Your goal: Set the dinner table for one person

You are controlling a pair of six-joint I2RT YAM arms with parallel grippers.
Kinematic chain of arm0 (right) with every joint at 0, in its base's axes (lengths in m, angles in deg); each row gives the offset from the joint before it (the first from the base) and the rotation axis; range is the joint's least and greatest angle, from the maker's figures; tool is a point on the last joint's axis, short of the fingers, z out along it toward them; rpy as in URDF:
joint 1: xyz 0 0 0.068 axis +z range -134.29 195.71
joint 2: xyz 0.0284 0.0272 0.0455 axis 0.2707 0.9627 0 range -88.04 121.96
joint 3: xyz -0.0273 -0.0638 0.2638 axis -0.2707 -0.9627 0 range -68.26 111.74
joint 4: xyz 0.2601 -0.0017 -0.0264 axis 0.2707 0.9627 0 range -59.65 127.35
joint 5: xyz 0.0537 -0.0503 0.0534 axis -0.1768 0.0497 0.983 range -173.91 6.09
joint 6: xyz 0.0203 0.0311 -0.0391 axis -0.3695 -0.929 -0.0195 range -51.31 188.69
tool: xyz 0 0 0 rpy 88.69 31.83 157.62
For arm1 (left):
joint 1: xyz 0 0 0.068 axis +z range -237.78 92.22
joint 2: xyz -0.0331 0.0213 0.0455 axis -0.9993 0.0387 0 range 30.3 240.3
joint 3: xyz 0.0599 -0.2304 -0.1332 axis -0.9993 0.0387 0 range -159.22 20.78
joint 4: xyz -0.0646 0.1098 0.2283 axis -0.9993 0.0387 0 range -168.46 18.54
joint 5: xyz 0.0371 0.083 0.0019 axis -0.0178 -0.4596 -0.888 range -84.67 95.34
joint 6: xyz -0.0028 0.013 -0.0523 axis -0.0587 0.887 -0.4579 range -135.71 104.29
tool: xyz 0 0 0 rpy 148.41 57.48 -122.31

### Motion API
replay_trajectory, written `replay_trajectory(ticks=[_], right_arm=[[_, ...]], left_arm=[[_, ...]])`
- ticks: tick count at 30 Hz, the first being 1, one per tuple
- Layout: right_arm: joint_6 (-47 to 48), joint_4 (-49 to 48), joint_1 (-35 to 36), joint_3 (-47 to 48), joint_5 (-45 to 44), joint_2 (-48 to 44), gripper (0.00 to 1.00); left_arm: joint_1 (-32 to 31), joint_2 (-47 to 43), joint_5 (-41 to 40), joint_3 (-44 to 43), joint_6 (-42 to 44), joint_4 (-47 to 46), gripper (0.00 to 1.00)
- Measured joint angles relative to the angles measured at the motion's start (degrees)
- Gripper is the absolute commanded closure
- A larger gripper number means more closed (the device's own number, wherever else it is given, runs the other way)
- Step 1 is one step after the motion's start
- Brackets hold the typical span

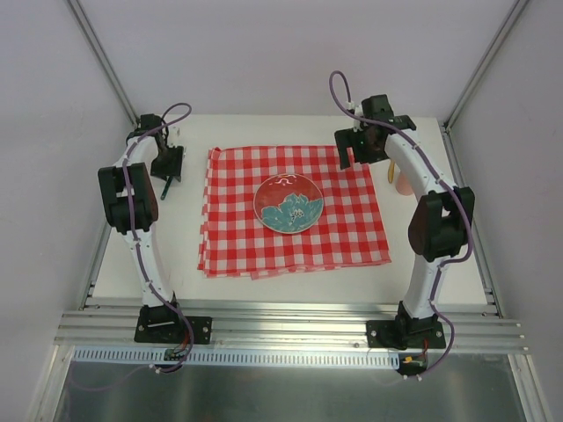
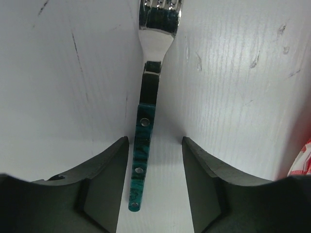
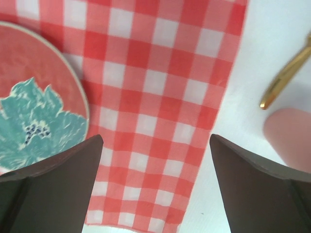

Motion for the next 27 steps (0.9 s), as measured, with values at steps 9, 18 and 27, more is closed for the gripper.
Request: replay_trajectory(ticks=[9, 18, 27], right_arm=[[1.5, -2.3, -10.2, 8.3, -7.2, 0.5, 0.03], [4.4, -4.1, -16.3, 3.8, -7.8, -0.7, 0.03], [6.5, -3.2, -18.2, -4.5, -3.6, -1.4, 0.02]], left_arm=[[0.0, 0.1, 2.3, 0.1, 0.0, 0.7, 1.0], [0.1, -3.0, 4.3, 4.3, -0.9, 0.2, 1.0], [-3.7, -19.8, 9.5, 11.6, -5.0, 3.7, 1.0]])
